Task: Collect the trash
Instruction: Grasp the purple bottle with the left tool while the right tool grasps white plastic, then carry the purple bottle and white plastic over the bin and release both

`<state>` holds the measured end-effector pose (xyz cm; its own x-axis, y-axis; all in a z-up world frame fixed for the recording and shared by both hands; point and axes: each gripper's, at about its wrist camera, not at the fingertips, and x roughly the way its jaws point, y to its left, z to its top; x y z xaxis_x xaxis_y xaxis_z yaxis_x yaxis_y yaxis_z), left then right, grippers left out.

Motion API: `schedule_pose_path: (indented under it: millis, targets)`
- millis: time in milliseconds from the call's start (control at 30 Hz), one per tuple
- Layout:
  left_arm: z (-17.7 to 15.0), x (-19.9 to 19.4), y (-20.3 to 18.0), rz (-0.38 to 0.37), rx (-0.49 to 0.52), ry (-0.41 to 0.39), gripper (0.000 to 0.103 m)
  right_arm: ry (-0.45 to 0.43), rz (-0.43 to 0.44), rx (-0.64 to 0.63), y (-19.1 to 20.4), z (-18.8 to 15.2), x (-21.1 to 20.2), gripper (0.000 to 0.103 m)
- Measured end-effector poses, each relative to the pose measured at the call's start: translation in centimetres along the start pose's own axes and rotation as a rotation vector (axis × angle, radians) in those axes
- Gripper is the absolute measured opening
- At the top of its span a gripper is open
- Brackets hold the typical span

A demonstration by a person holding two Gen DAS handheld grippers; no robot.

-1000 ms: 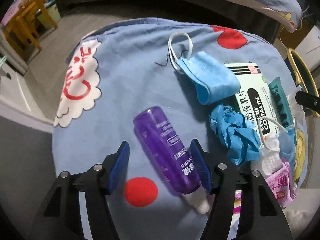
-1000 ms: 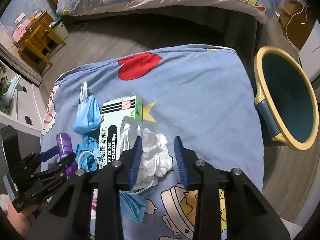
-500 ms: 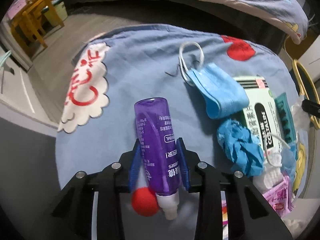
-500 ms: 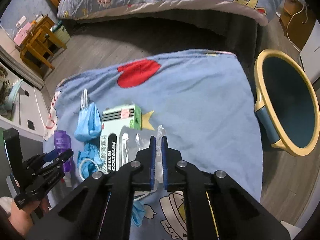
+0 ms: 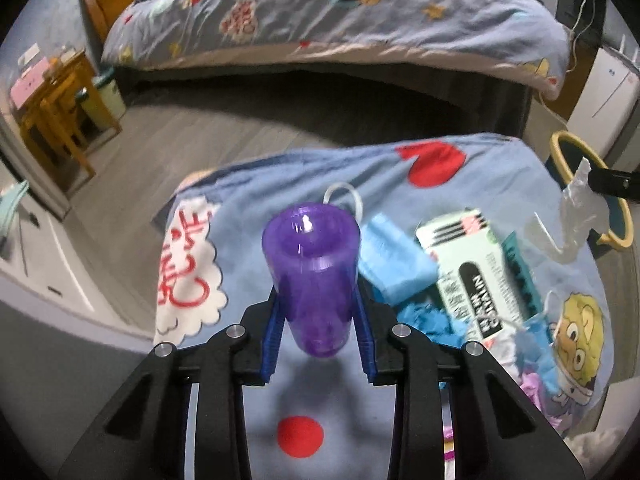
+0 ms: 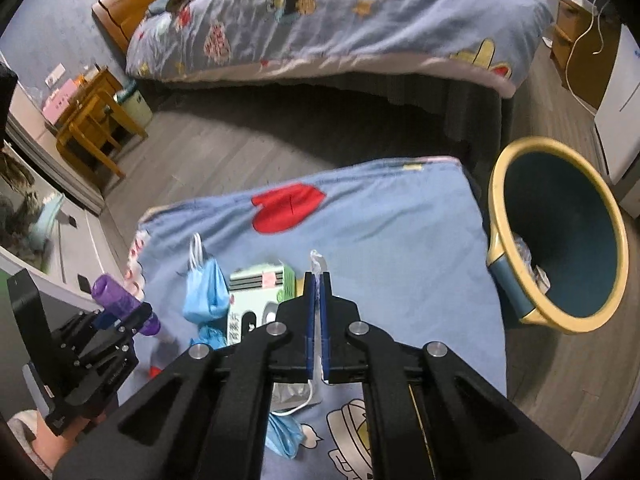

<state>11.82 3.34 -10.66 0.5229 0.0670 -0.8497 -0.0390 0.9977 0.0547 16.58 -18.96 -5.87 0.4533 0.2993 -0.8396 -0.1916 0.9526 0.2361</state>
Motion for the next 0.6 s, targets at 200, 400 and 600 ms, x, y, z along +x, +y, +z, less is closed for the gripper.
schedule_pose_path:
  millis: [200, 400, 600]
  targets:
    - [1.3, -1.7, 0.1, -0.033, 0.004, -0.066, 0.033, -0.051, 0.023, 0.021, -0.8, 1.1, -1.9, 0.002]
    - [2.3, -3.1, -0.7, -0.054, 0.034, -0.127, 0.033, -0.076, 0.036, 0.038, -1.5, 1.7, -2.9, 0.002]
    - [3.1, -4.4, -2.2, -0.09, 0.07, -0.165, 0.033, -0.101, 0.045, 0.05, -2.3, 1.9, -4.1, 0.002]
